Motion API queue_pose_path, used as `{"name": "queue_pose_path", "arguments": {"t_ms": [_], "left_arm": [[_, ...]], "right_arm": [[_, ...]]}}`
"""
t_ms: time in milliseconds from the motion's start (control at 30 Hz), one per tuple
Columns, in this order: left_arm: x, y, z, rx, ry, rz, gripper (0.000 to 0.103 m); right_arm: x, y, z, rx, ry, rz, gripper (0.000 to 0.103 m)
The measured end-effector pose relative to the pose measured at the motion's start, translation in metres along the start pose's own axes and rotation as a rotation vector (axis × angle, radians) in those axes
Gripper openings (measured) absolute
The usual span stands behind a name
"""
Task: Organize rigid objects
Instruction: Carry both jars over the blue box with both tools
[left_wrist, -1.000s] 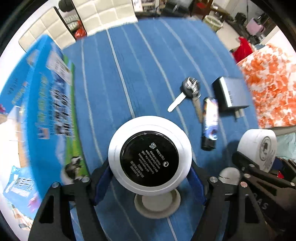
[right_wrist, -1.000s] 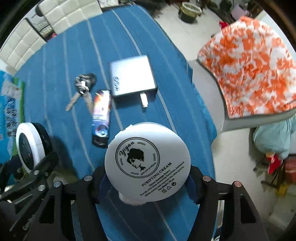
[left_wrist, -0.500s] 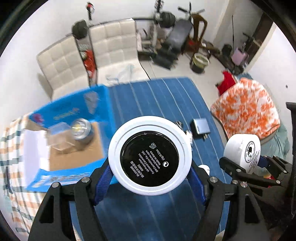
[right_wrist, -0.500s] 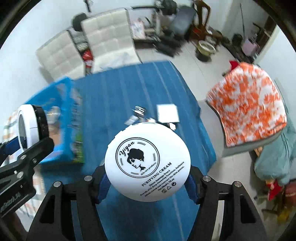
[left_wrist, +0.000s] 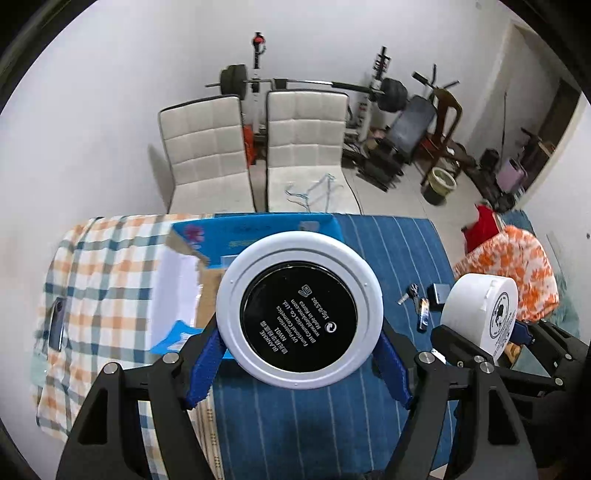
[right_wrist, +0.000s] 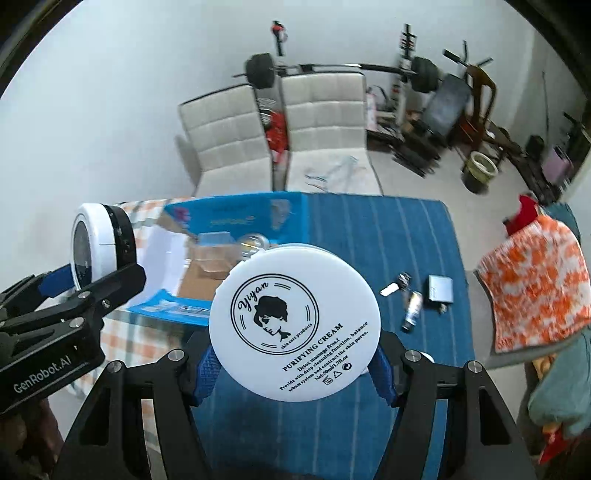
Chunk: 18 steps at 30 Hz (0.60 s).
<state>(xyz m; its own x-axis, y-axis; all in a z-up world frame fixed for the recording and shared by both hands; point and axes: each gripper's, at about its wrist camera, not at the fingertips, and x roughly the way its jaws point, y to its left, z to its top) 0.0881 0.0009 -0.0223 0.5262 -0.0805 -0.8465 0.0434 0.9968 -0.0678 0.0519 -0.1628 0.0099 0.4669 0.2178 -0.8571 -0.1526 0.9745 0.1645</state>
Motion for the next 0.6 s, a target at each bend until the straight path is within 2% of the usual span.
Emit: {"name": "queue_pose_path", "arguments": {"t_ms": [167,333,500,600], "left_arm": [[-0.008,0.029,-0.006,-0.049,-0.002,-0.001,0.072],[0.011,0.056,-0.005,-0.080,0.036,0.001,0.072],[0.071,0.103,0.011,-0.121,0.103,0.068,0.072],[0.126,0.130,0.019,-0.116,0.184,0.120,0.072]], "right_arm": [[0.002,0.029,0.007,-0.026,0.005,0.022,0.069],[0.037,0.054,0.016,-0.036,0.048,0.031,0.069],[0.115,0.066,0.026,0.001,0.143,0.013,0.069],[0.172,0.069,0.033,0.021,0.208,-0.019,0.069]]}}
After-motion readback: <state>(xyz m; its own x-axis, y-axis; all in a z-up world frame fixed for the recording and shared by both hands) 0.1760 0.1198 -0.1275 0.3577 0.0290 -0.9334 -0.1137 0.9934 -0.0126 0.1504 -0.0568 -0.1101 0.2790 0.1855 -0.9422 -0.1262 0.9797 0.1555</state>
